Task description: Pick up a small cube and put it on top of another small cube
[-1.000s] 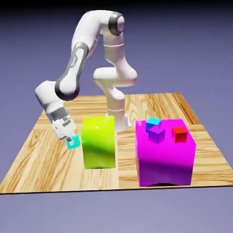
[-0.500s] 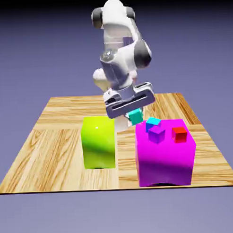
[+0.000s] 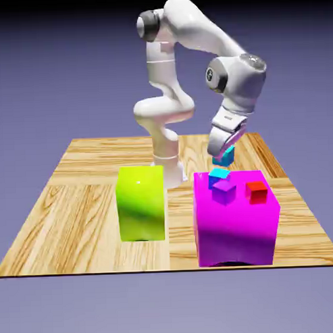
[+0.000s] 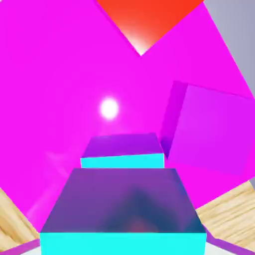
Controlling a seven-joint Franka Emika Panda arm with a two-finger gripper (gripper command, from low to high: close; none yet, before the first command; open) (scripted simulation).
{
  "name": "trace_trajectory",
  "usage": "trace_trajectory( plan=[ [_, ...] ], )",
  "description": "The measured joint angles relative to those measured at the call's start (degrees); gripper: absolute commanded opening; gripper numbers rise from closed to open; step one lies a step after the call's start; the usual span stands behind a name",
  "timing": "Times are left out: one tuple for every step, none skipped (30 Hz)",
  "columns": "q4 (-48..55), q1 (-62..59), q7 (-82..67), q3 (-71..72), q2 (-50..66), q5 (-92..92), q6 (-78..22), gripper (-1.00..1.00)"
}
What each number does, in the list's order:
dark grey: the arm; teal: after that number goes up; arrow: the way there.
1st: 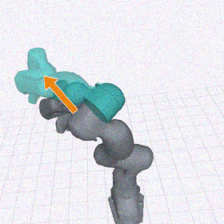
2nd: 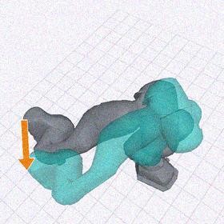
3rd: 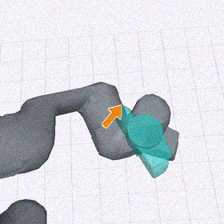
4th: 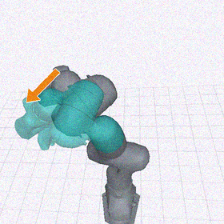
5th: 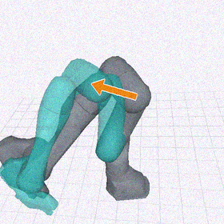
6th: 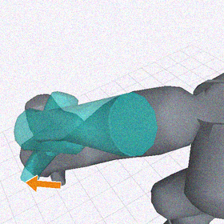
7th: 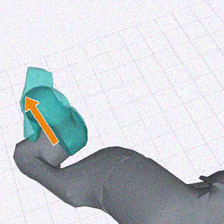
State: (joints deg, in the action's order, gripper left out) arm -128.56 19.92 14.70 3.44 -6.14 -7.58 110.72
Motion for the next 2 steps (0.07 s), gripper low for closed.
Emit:
trace_trajectory(
  plan=[
    [0.0, 0.0, 0.1, 0.0, 0.0, -0.2, 0.0, 1.0],
    [0.0, 0.0, 0.1, 0.0, 0.0, -0.2, 0.0, 1.0]
  ],
)
